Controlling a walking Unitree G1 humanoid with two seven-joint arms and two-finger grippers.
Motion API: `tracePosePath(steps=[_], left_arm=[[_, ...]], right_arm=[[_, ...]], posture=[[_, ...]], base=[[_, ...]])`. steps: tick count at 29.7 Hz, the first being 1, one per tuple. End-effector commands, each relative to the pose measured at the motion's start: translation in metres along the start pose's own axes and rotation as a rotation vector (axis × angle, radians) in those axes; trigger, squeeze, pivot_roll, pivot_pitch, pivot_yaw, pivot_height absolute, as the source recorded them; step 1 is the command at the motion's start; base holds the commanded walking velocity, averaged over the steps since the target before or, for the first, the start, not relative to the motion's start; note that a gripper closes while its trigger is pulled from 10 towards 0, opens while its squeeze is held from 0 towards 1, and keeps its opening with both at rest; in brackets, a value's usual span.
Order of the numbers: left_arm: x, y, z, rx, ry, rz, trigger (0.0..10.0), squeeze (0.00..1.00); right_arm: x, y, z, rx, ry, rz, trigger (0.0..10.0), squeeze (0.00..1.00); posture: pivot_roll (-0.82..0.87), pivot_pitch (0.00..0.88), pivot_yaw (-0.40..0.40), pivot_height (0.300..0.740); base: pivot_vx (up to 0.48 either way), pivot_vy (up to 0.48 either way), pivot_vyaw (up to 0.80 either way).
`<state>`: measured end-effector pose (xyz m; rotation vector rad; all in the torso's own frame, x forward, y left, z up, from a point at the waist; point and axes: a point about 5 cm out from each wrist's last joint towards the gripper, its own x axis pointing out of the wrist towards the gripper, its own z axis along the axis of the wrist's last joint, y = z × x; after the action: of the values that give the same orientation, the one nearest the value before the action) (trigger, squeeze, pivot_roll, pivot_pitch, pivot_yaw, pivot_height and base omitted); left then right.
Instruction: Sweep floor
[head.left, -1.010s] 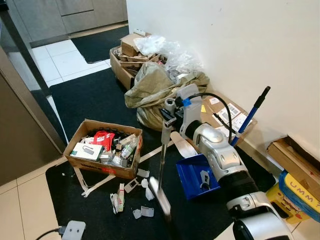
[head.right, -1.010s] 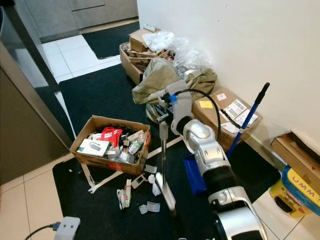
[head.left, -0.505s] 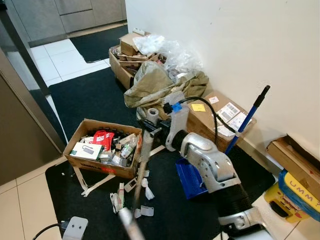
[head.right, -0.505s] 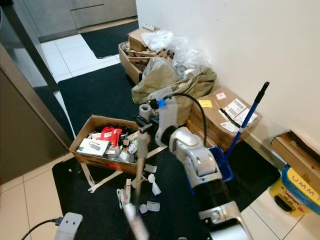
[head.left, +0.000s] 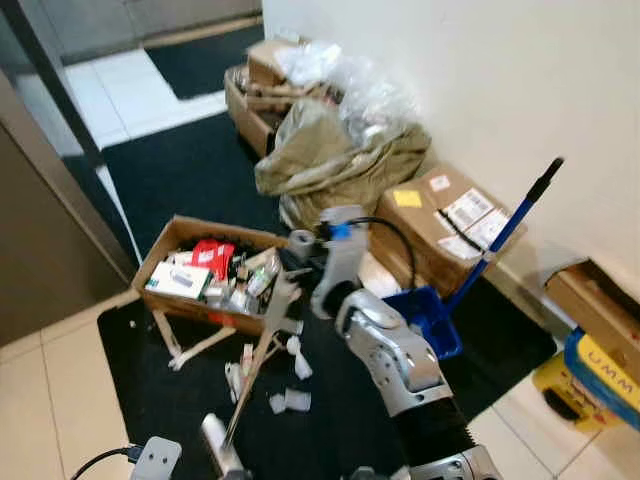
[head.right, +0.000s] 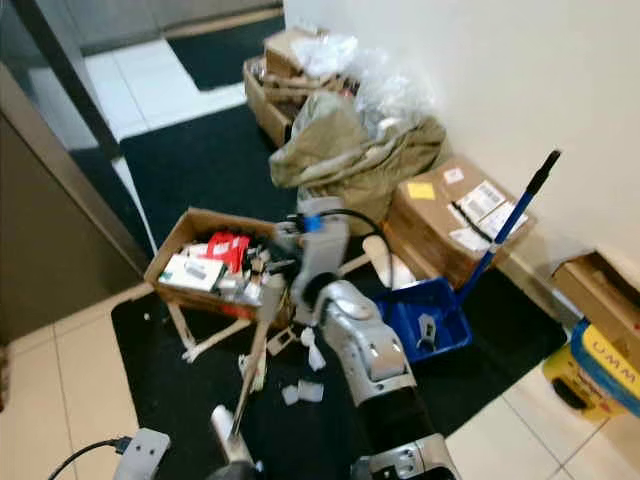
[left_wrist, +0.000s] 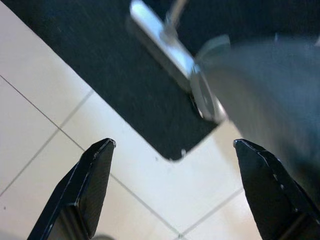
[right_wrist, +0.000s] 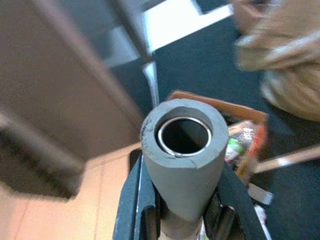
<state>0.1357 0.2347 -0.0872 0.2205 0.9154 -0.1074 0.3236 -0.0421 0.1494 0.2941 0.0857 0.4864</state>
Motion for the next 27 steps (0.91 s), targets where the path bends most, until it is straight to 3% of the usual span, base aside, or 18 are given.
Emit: tracePosePath(steps=[1, 6, 13, 14, 16, 18, 21, 22, 23, 24, 25, 27], left_arm=[[-0.005, -0.003, -0.014, 0.025, 0.029, -0.026, 10.0, 0.0], [-0.009, -0.003, -0.018, 0.032, 0.022, -0.032, 10.0, 0.0], [-0.018, 0.002, -0.027, 0.061, -0.014, -0.045, 10.0, 0.0], [-0.018, 0.003, -0.026, 0.067, -0.019, -0.048, 10.0, 0.0], [-0.018, 0.003, -0.026, 0.067, -0.019, -0.048, 10.0, 0.0], [-0.018, 0.003, -0.025, 0.078, -0.029, -0.055, 10.0, 0.0], [-0.018, 0.002, -0.024, 0.083, -0.035, -0.058, 10.0, 0.0], [-0.017, 0.002, -0.022, 0.088, -0.041, -0.061, 10.0, 0.0], [-0.017, 0.002, -0.022, 0.088, -0.041, -0.061, 10.0, 0.0], [-0.017, 0.002, -0.021, 0.091, -0.047, -0.062, 10.0, 0.0], [-0.017, 0.002, -0.021, 0.091, -0.047, -0.062, 10.0, 0.0], [-0.016, 0.002, -0.018, 0.093, -0.06, -0.064, 10.0, 0.0]], right_arm=[[0.006, 0.039, -0.006, 0.148, -0.069, 0.054, 10.0, 0.0], [0.004, 0.039, -0.009, 0.142, -0.098, 0.036, 10.0, 0.0], [0.0, 0.024, -0.011, -0.007, -0.203, -0.051, 10.0, 0.0], [0.001, 0.019, -0.007, -0.061, -0.219, -0.055, 10.0, 0.0], [0.001, 0.019, -0.007, -0.061, -0.219, -0.055, 10.0, 0.0], [0.001, 0.011, 0.004, -0.182, -0.276, -0.059, 10.0, 0.0], [0.001, 0.007, 0.012, -0.253, -0.308, -0.055, 10.0, 0.0], [0.0, 0.002, 0.021, -0.33, -0.343, -0.046, 10.0, 0.0], [0.0, 0.002, 0.021, -0.33, -0.343, -0.046, 10.0, 0.0], [0.0, -0.002, 0.03, -0.405, -0.376, -0.038, 10.0, 0.0], [0.0, -0.002, 0.03, -0.405, -0.376, -0.038, 10.0, 0.0], [-0.002, -0.01, 0.049, -0.516, -0.447, -0.031, 10.0, 0.0]], posture=[[0.03, 0.346, 0.02, 0.74], [0.05, 0.379, 0.022, 0.74], [0.09, 0.43, 0.04, 0.74], [0.09, 0.431, 0.041, 0.74], [0.09, 0.431, 0.041, 0.74], [0.09, 0.43, 0.047, 0.74], [0.09, 0.429, 0.047, 0.74], [0.09, 0.427, 0.048, 0.74], [0.09, 0.427, 0.048, 0.74], [0.09, 0.424, 0.047, 0.74], [0.09, 0.424, 0.047, 0.74], [0.08, 0.419, 0.047, 0.74]], base=[[0.0, 0.0, 0.0], [0.0, 0.0, 0.0], [0.0, 0.0, 0.0], [0.0, 0.0, 0.0], [0.0, 0.0, 0.0], [0.0, 0.0, 0.0], [0.0, 0.0, 0.0], [0.0, 0.0, 0.0], [0.0, 0.0, 0.0], [0.0, 0.0, 0.0], [0.0, 0.0, 0.0], [0.0, 0.0, 0.0]])
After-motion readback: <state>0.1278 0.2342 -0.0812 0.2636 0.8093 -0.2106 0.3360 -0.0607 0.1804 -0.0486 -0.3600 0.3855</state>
